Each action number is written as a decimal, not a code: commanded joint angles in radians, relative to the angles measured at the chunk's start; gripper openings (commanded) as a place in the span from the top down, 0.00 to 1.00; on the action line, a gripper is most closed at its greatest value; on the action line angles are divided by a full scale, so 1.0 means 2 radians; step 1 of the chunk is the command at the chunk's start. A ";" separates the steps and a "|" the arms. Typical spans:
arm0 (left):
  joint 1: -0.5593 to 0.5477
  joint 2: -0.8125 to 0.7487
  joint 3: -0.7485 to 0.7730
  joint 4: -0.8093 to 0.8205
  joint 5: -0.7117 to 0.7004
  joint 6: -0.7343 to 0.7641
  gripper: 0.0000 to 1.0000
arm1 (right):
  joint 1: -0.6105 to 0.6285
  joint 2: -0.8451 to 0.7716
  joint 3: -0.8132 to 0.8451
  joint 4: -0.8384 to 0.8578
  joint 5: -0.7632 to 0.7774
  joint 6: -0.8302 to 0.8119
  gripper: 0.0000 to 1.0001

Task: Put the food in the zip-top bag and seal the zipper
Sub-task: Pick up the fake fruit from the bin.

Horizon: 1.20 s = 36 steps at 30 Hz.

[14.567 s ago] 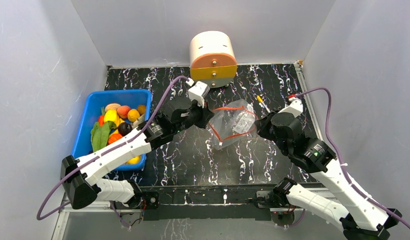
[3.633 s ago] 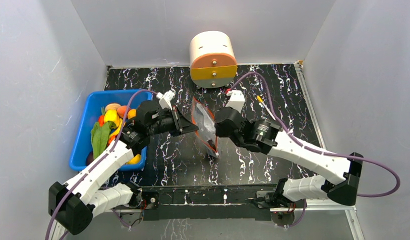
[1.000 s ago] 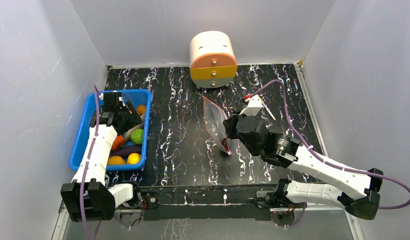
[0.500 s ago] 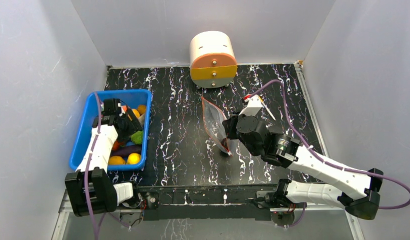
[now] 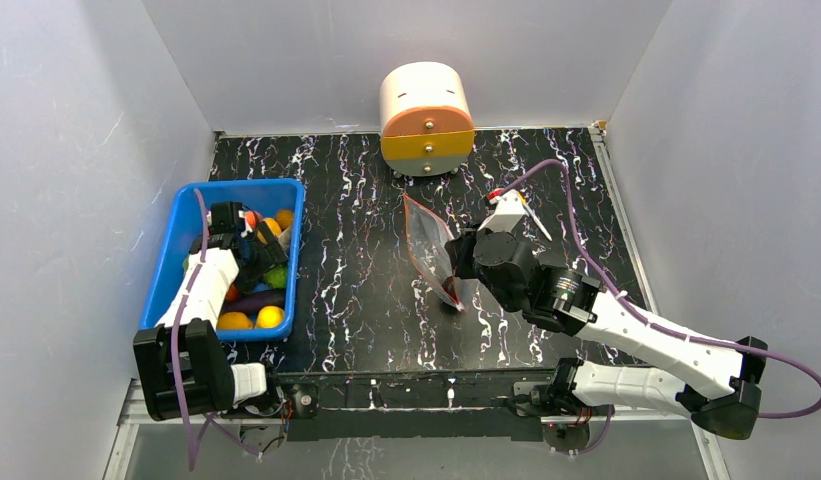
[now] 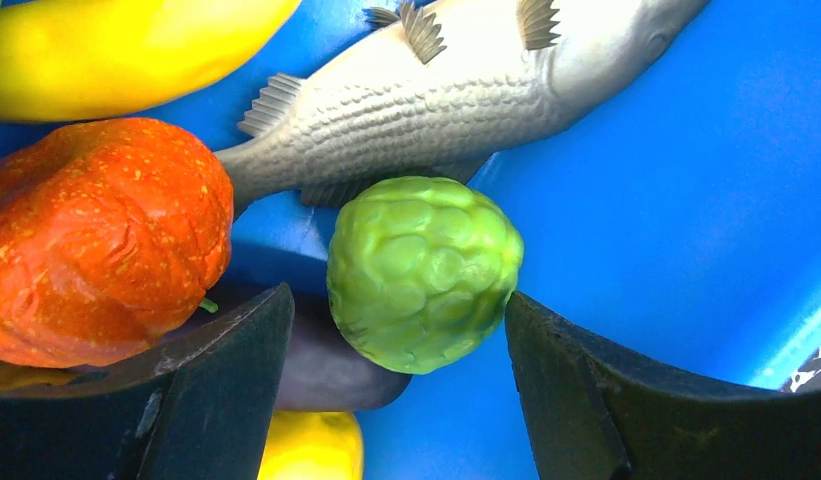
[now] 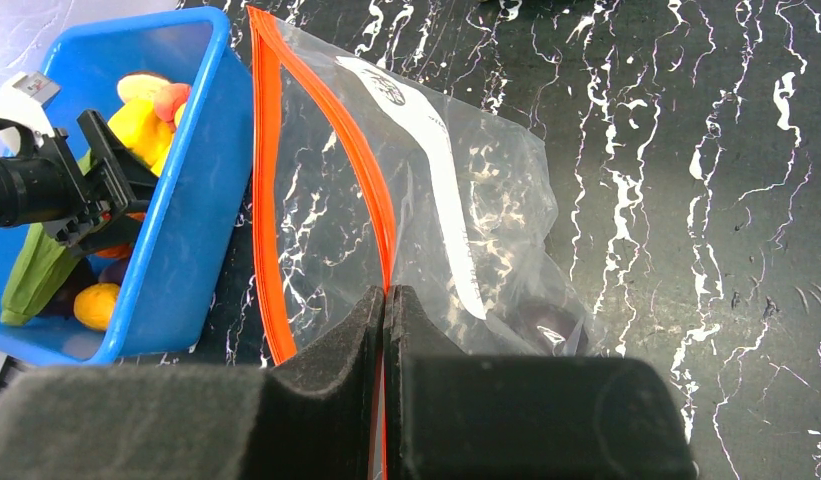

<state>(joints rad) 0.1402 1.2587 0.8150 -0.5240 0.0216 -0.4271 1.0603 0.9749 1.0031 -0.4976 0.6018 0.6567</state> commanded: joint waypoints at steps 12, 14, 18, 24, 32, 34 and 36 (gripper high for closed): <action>-0.002 0.023 -0.005 0.006 0.031 0.003 0.37 | 0.001 -0.007 -0.001 0.017 0.006 0.004 1.00; -0.001 0.023 -0.001 0.001 0.036 0.008 0.43 | 0.001 -0.006 0.002 0.018 0.005 0.004 1.00; -0.002 0.016 0.009 -0.007 0.036 0.013 0.52 | 0.001 -0.007 0.003 0.016 0.001 0.007 1.00; -0.002 -0.010 0.026 -0.018 0.031 0.017 0.59 | 0.001 -0.006 0.005 0.013 -0.002 0.007 1.00; -0.002 -0.033 0.048 -0.027 0.024 0.023 0.64 | 0.001 -0.005 -0.006 0.023 -0.005 0.018 1.00; -0.002 -0.037 0.059 -0.034 0.018 0.025 0.64 | 0.001 0.000 -0.003 0.023 -0.007 0.018 1.00; -0.002 -0.043 0.072 -0.042 0.015 0.026 0.64 | 0.001 0.005 0.003 0.022 -0.007 0.018 1.00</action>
<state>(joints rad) 0.1398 1.2179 0.8898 -0.5613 0.0666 -0.3920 1.0603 0.9760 0.9981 -0.4961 0.5873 0.6830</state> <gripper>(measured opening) 0.579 0.009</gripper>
